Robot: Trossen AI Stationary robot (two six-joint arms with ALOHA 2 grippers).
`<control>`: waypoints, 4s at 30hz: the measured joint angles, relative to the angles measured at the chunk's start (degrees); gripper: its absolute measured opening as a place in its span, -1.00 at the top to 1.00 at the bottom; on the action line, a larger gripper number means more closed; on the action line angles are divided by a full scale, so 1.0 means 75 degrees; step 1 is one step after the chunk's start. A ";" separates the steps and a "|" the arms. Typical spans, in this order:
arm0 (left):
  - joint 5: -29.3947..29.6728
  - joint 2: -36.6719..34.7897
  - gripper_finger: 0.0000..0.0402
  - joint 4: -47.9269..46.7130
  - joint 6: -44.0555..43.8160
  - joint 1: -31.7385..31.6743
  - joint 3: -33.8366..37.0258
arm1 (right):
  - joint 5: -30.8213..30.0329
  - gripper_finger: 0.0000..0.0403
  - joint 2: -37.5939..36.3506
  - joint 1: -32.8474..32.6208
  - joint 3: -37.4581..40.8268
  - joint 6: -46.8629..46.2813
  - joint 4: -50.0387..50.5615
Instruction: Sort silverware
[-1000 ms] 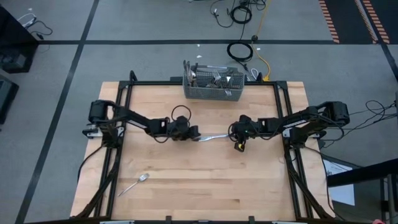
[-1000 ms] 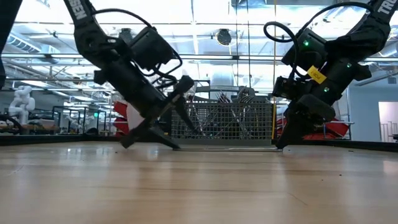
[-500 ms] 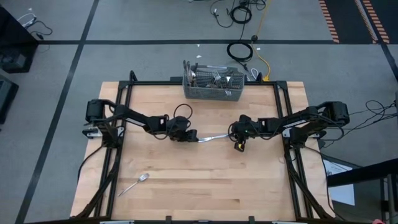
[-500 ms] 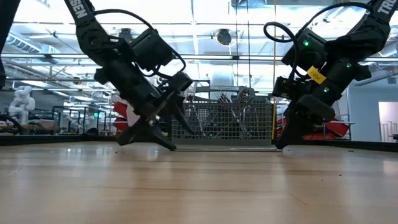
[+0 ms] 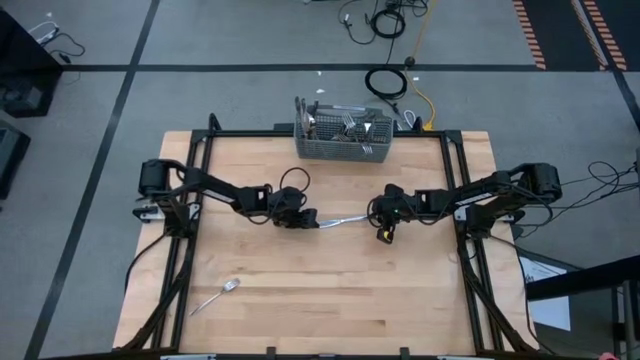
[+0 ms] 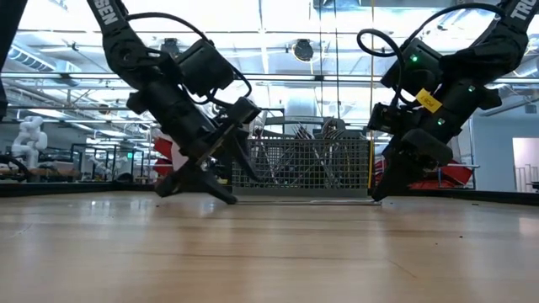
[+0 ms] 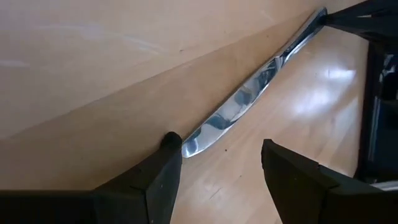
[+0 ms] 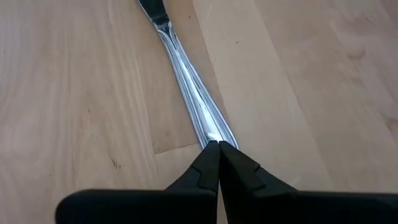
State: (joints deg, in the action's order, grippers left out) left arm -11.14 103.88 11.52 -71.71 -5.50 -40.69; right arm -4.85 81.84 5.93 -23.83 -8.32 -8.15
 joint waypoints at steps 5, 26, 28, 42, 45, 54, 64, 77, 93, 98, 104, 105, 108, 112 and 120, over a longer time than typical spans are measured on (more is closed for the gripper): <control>-0.0248 0.0321 -0.14 0.0702 -0.0194 -0.0006 -0.0003 | -0.0017 1.00 0.0002 0.0000 0.0003 -0.0003 -0.0053; -0.1447 0.0412 0.00 0.0816 -0.0107 0.0099 -0.0017 | -0.0174 1.00 0.0000 0.0009 0.0003 -0.0026 -0.0098; -0.1420 0.0416 -0.08 0.0851 -0.0210 0.0100 -0.0017 | -0.0174 1.00 0.0000 0.0009 0.0003 -0.0032 -0.0098; -0.0931 0.0431 -0.01 0.0879 -0.0248 0.0437 -0.0026 | -0.0218 1.00 -0.0009 0.0009 -0.0003 -0.0223 -0.0716; -0.0874 0.0431 0.17 0.0867 -0.0220 0.0443 -0.0029 | -0.0220 1.00 -0.0009 0.0009 -0.0003 -0.0372 -0.0713; -0.0874 0.0431 0.83 0.0849 0.0388 0.0501 -0.0032 | -0.0369 1.00 -0.0077 -0.0006 -0.0008 -0.0194 -0.0754; -0.0687 0.0431 0.98 0.0851 0.1093 0.0507 -0.0038 | -0.0432 1.00 -0.0153 -0.0479 -0.1283 0.1753 0.0562; -0.0673 0.0431 0.99 0.0806 0.1482 0.0504 -0.0041 | -0.0825 0.98 -0.0124 -0.0640 -0.1279 0.3131 0.2239; -0.0959 0.0431 1.00 0.0692 0.2432 0.0545 -0.0051 | -0.0142 0.13 0.0671 -0.0235 -0.1282 0.6685 0.0967; -0.0962 0.0431 1.00 0.0692 0.2440 0.0545 -0.0052 | 0.0264 0.12 0.1394 -0.0077 -0.1318 0.6907 0.0756; -0.1048 0.0431 1.00 0.0692 0.2453 0.0542 -0.0052 | 0.0894 0.31 0.2082 0.0248 -0.1381 0.6208 0.0443; -0.1086 0.0431 1.00 0.0686 0.2490 0.0542 -0.0052 | 0.1078 0.37 0.2132 0.0321 -0.1381 0.6067 0.0442; -0.1106 0.0431 1.00 0.0680 0.2539 0.0592 -0.0052 | 0.1445 0.59 0.2185 0.0465 -0.1381 0.5734 0.0456; -0.1059 0.0423 0.97 0.0677 0.2551 0.0638 -0.0052 | 0.1374 0.89 0.2194 0.0501 -0.1378 0.5305 0.0376; -0.0840 0.0260 0.94 0.0663 0.2426 0.0650 -0.0029 | 0.1029 0.98 0.2279 0.0434 -0.1381 0.3618 -0.0079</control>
State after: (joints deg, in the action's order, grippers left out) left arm -17.43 105.82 16.49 -53.52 -0.62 -40.91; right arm 2.87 98.94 9.19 -34.20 18.82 -8.74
